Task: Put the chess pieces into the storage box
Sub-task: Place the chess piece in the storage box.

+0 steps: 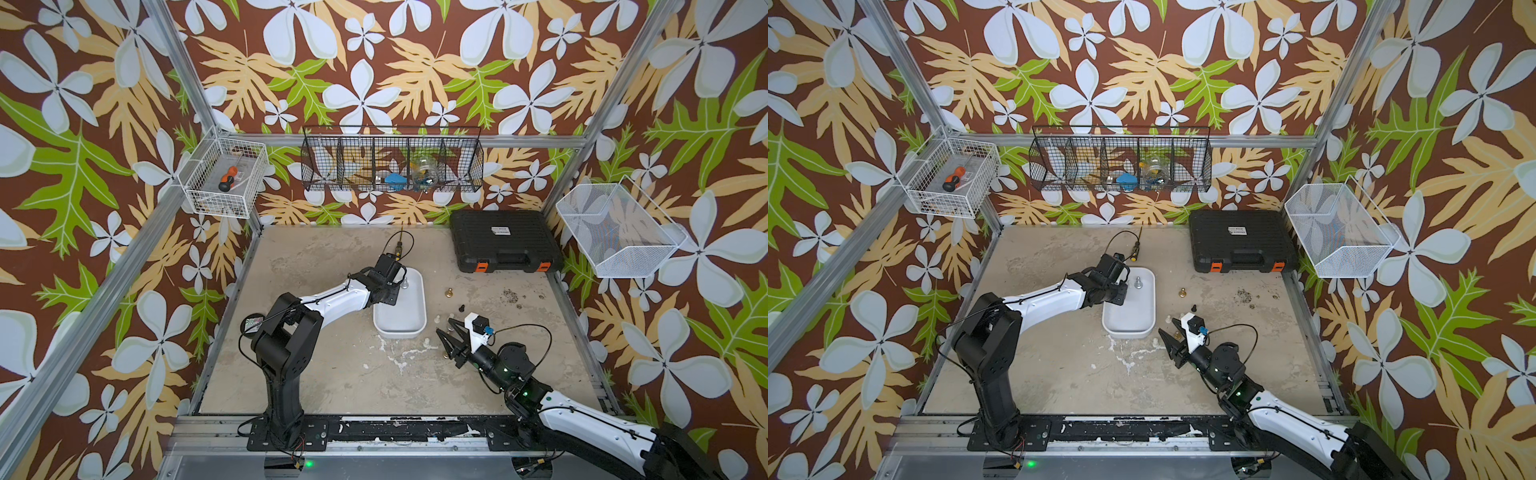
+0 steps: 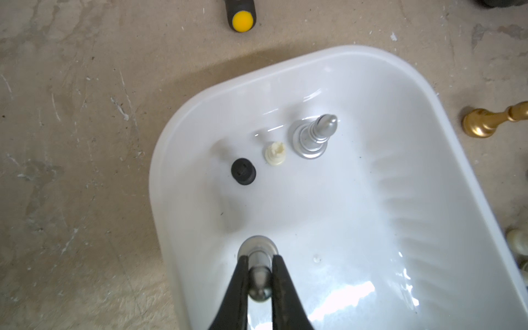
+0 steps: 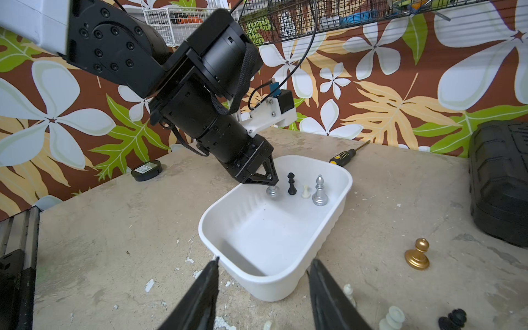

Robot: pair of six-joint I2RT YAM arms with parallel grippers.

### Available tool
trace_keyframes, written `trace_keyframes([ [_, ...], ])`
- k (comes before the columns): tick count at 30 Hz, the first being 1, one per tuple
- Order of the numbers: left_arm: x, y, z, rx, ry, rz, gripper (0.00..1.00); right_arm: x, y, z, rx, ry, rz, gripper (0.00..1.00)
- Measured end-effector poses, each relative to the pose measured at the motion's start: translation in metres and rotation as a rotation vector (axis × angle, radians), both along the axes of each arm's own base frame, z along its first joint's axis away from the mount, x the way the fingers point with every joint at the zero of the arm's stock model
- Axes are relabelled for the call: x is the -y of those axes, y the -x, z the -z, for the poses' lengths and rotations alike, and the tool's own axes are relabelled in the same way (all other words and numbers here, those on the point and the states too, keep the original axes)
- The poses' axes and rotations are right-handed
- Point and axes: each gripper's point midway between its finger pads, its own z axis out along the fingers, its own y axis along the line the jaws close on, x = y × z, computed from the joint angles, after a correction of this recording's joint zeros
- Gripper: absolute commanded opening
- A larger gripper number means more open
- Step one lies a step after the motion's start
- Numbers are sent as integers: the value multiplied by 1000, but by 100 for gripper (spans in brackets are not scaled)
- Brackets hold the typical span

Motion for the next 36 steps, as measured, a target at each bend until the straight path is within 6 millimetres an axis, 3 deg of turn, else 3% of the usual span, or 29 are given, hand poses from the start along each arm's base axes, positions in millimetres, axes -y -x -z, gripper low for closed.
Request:
trace_keyframes([
  [7, 10, -8, 9, -1, 16, 10, 5, -1, -1, 2, -7, 6, -1, 52],
  [24, 8, -16, 31, -11, -27, -7, 7, -1, 0, 3, -8, 7, -5, 52],
  [33, 7, -20, 31, 5, -34, -13, 10, -2, 0, 3, -8, 7, -8, 53],
  [36, 7, -21, 32, 6, -34, -14, 15, -2, 0, 3, -8, 7, -8, 53],
])
